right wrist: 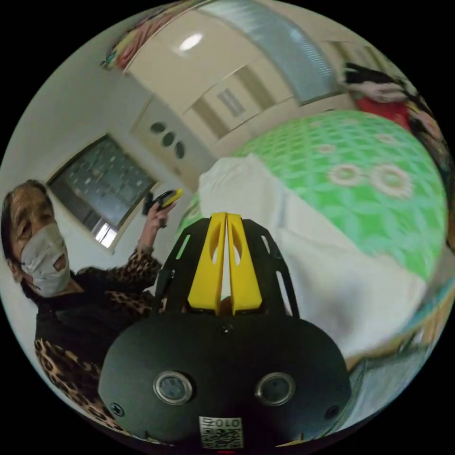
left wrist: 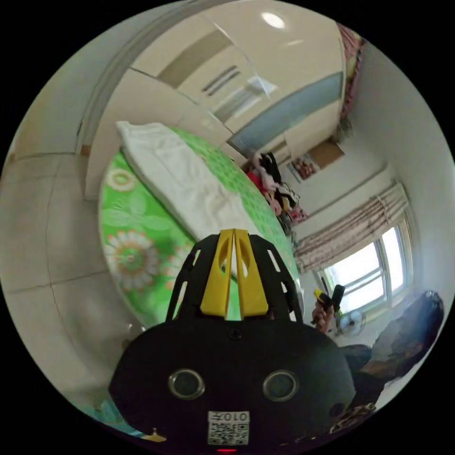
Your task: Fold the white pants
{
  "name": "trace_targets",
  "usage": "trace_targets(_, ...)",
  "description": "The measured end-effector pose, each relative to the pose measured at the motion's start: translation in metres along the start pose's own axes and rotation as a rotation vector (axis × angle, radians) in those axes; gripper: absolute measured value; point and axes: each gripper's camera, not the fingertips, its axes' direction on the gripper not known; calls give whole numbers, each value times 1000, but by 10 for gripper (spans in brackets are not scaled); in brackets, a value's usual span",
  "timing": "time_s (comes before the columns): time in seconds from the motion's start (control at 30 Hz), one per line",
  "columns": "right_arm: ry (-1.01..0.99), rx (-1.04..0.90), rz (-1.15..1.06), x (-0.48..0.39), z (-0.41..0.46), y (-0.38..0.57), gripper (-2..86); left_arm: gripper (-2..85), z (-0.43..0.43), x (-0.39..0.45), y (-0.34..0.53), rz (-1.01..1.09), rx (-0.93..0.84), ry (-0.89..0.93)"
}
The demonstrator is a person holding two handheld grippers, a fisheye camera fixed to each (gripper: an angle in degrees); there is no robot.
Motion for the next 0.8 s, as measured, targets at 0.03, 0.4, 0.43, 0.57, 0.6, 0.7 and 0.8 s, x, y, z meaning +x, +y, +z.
trace_targets(0.03,85,83,97,15,-40,26,29,-2,8,10,3,25,-18,10)
trace_targets(0.4,33,248,560,123,-136,199,133,-1,158,150,62,232,-298,241)
trace_targets(0.43,-11,253,553,133,-134,203,166,-1,164,155,66,234,-312,238)
trace_targets(0.57,-236,365,504,159,-140,211,159,-1,185,173,86,217,-359,236)
trace_targets(0.6,-266,403,493,159,-143,212,150,-1,186,175,90,209,-364,224)
trace_targets(0.7,-294,499,399,145,-160,205,136,-2,182,182,99,199,-360,215)
trace_targets(0.8,-199,397,371,128,-160,180,138,-2,180,189,107,208,-352,228)
